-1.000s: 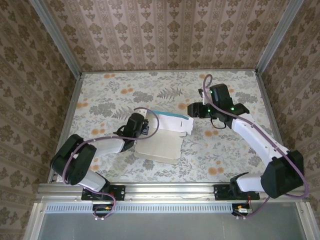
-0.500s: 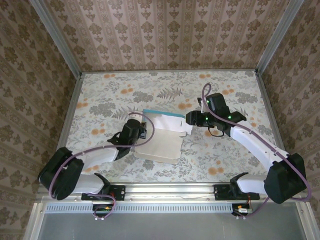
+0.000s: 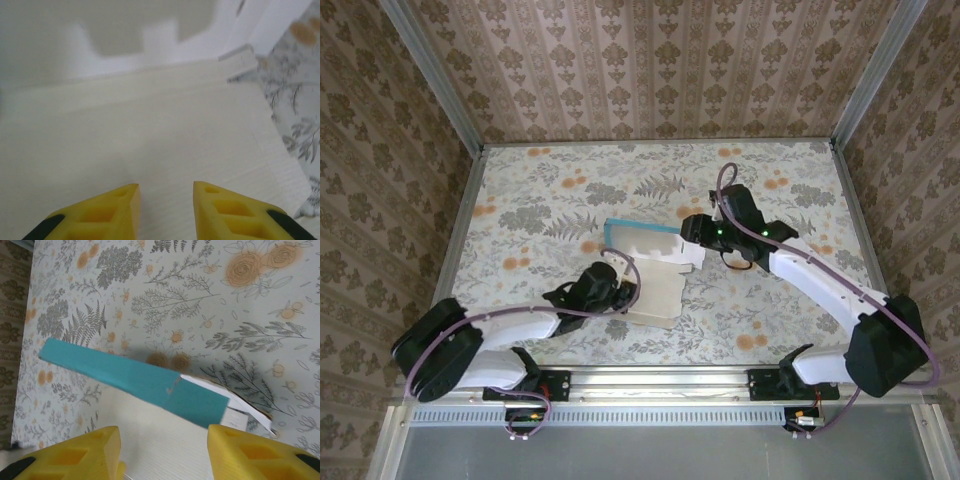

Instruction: Fold the paper box

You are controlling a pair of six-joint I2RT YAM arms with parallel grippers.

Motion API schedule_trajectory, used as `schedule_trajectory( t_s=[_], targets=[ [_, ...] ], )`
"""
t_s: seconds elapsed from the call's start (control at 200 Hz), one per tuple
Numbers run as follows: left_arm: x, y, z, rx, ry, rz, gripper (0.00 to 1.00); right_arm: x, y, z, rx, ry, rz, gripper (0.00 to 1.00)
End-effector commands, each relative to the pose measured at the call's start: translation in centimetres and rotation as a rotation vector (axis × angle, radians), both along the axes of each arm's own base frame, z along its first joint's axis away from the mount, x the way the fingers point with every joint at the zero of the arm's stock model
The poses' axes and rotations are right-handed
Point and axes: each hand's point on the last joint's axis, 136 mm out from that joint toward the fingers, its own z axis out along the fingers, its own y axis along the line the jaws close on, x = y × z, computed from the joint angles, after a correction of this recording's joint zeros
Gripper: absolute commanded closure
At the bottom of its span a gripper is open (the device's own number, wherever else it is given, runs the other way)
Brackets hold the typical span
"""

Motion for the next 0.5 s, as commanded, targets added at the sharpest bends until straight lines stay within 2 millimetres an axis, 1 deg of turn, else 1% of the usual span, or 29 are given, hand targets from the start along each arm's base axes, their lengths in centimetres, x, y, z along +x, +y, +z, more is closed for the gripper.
schedule_trajectory(
  t_s=[0.0, 0.095, 0.105, 0.12, 0.295, 0.39, 0.495],
  targets=[
    [-1.0, -1.9, -1.2, -0.068, 0.048, -0.016, 0.68, 1.6, 0.6, 0.9, 0.025, -0.025, -0.065, 0.49],
    [-1.2, -2.6, -2.3, -0.068, 0.055, -0.007, 0.69, 1.9, 0.7, 0.9, 0.019, -0.032, -0.084, 0.49],
    [-1.2, -2.7, -2.3, -0.069, 0.053, -0.005, 0.69, 2.0, 0.7, 0.1, 0.008, -0.014, -0.087, 0.49],
    [-1.2, -2.7, -2.4, -0.07, 0.054, -0.003, 0.69, 2.1, 0.8, -0.3, 0.002, -0.008, -0.089, 0.49],
    [-1.4, -2.8, -3.4, -0.074, 0.06, 0.023, 0.71, 2.3, 1.0, -1.9, -0.003, 0.014, -0.117, 0.49],
    [-1.6, -3.1, -3.7, -0.067, 0.059, 0.027, 0.72, 2.4, 1.3, -2.3, 0.004, 0.02, -0.122, 0.49],
    [-1.9, -3.5, -4.0, -0.065, 0.059, 0.027, 0.72, 2.5, 1.5, -2.5, 0.027, 0.012, -0.136, 0.53]
  ],
)
